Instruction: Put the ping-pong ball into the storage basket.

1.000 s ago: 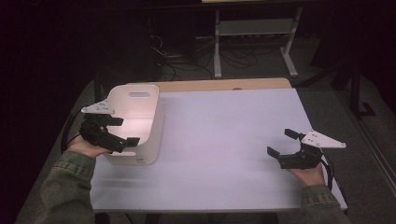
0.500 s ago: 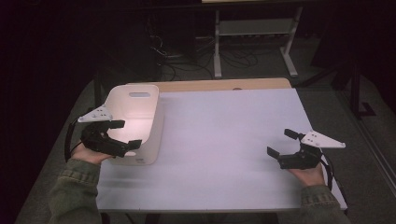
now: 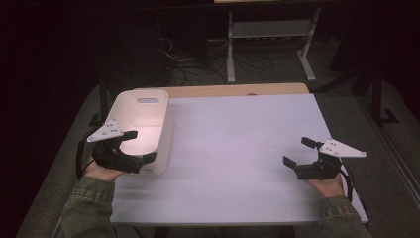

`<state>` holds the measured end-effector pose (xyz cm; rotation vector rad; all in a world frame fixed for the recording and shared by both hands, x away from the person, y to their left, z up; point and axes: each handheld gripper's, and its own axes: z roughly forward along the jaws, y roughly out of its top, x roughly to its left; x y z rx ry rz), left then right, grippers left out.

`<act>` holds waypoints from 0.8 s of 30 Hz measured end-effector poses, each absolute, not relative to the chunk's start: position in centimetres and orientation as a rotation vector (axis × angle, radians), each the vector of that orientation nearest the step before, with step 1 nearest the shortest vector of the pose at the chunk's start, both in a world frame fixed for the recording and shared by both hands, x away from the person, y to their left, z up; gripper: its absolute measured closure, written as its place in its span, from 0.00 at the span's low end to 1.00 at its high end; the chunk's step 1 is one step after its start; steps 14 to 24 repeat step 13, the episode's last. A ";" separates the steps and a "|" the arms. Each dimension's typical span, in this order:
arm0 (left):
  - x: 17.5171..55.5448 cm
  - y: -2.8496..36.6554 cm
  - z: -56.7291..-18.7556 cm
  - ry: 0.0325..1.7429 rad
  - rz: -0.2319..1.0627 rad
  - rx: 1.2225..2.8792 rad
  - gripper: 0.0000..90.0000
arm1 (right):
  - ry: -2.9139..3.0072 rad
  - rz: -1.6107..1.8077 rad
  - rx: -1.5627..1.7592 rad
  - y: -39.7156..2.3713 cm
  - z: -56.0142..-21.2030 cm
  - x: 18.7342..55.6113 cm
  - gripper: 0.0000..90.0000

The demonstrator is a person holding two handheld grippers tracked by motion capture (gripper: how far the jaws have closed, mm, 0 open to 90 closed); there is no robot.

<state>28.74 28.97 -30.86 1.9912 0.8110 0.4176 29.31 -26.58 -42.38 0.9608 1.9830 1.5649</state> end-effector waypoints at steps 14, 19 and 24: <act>28.2 29.8 -32.2 0.814 0.482 1.865 0.00 | 1.987 1.560 0.961 -26.6 -42.4 29.3 0.00; 28.2 29.8 -32.2 0.814 0.482 1.865 0.00 | 1.987 1.560 0.961 -26.6 -42.4 29.3 0.00; 28.2 29.8 -32.2 0.814 0.482 1.865 0.00 | 1.987 1.560 0.961 -26.6 -42.4 29.3 0.00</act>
